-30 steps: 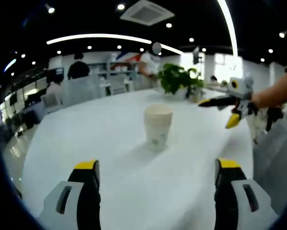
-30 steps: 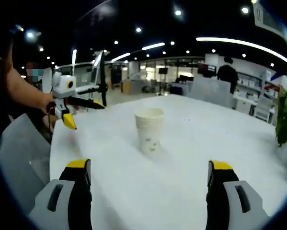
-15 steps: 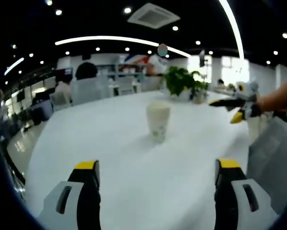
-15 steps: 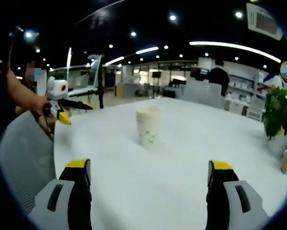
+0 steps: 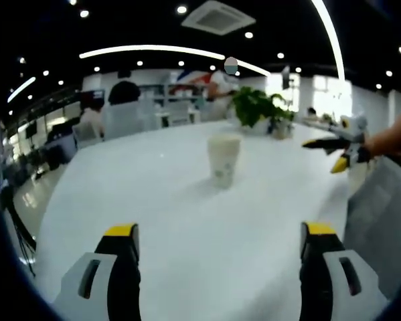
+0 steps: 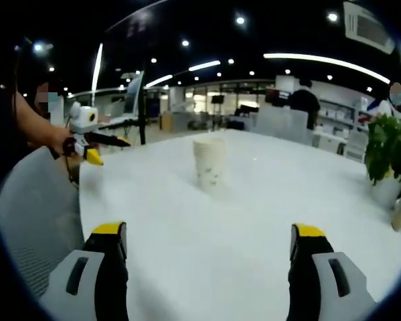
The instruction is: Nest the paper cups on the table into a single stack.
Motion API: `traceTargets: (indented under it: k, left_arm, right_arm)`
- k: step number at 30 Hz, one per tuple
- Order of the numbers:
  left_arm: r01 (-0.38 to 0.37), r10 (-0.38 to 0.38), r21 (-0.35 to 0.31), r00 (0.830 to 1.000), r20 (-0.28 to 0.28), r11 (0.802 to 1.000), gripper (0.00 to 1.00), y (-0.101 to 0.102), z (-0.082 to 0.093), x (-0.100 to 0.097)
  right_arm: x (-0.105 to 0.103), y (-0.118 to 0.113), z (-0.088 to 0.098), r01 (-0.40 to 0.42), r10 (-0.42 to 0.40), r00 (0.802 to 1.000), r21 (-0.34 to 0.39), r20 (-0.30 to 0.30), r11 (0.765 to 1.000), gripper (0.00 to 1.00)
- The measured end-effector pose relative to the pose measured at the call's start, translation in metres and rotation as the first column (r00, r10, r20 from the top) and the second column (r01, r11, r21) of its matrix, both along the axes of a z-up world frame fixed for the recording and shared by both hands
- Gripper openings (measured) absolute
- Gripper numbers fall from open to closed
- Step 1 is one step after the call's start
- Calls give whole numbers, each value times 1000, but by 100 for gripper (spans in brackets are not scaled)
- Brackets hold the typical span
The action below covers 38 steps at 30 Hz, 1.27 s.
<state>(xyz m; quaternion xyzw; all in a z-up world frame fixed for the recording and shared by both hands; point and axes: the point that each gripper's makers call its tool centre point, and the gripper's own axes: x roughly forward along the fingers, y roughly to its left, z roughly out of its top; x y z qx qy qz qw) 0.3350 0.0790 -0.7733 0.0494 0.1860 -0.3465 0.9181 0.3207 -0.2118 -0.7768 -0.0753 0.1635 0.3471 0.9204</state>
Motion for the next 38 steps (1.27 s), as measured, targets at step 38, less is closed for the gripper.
traceTargets:
  k: [38]
  left_arm:
    - [7, -7, -11, 1000, -14, 1000, 99, 0, -2, -8]
  right_arm:
    - [2, 5, 4, 24, -24, 1000, 25, 12, 999, 100]
